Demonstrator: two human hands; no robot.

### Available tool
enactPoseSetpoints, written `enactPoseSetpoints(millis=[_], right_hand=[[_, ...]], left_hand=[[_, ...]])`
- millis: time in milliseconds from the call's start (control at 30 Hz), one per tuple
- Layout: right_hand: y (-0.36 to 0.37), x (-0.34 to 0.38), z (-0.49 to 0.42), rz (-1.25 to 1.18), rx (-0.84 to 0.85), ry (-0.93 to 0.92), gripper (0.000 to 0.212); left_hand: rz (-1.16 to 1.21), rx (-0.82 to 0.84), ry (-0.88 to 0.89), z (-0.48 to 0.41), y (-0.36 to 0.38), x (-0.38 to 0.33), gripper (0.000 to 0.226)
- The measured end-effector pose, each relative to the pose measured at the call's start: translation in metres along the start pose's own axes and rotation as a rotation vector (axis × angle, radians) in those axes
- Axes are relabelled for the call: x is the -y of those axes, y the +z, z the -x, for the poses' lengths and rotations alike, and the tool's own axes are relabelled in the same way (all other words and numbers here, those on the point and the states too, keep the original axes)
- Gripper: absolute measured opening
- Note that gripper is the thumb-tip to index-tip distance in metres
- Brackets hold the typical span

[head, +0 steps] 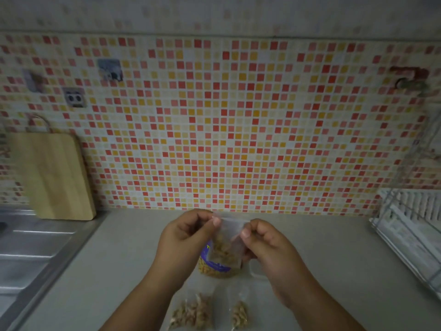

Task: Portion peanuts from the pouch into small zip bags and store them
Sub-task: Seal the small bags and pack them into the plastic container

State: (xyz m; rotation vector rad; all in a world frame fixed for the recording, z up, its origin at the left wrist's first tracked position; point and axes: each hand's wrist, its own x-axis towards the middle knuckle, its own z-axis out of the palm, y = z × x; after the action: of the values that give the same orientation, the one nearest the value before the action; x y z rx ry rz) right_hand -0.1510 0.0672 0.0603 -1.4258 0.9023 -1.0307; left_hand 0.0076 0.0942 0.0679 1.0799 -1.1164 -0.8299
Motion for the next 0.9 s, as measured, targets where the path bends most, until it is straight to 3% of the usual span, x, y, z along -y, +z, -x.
enactPoseSetpoints(millis=[33, 133, 333, 500, 700, 900], right_hand=[[-0.001, 0.007, 0.002, 0.042, -0.027, -0.041, 0.001], [-0.005, 0.021, 0.005, 0.245, -0.078, -0.189, 0.02], [-0.004, 0.043, 0.005, 0.681, -0.106, -0.359, 0.007], [-0.001, 0.049, 0.008, 0.621, -0.107, -0.321, 0.026], [-0.003, 0.054, 0.006, 0.393, 0.007, -0.143, 0.009], [0.0, 0.059, 0.006, 0.493, -0.04, -0.243, 0.015]], left_hand=[[-0.001, -0.007, 0.025, 0.0, 0.0, -0.006, 0.009], [-0.008, 0.016, 0.085, 0.003, 0.003, -0.019, 0.008], [-0.193, 0.07, 0.215, 0.011, 0.01, -0.027, 0.008], [-0.369, 0.029, 0.328, 0.014, 0.009, -0.026, 0.017], [-0.39, 0.009, 0.333, 0.013, 0.007, -0.025, 0.01], [-0.303, -0.006, 0.277, 0.013, 0.009, -0.027, 0.011]])
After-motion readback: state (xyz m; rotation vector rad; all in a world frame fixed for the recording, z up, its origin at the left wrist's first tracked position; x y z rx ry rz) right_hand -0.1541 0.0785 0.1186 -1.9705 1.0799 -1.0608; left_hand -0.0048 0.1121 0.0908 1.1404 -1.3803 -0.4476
